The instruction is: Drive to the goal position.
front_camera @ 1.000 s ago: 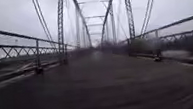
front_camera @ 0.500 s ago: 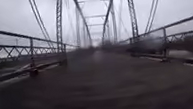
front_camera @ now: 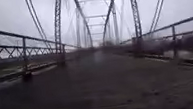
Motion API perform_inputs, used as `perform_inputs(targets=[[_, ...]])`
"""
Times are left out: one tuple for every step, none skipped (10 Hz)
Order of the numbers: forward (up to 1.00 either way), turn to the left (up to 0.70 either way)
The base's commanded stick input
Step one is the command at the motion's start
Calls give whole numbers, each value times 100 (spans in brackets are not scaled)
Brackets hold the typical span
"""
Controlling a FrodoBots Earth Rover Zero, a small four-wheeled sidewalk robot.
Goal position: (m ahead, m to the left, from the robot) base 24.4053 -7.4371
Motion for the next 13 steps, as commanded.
perform_inputs(targets=[[100,-16],[100,-6],[100,-6],[100,-12],[100,-16],[100,0],[100,0],[100,0],[100,0],[100,0],[100,0],[100,0],[100,0]])
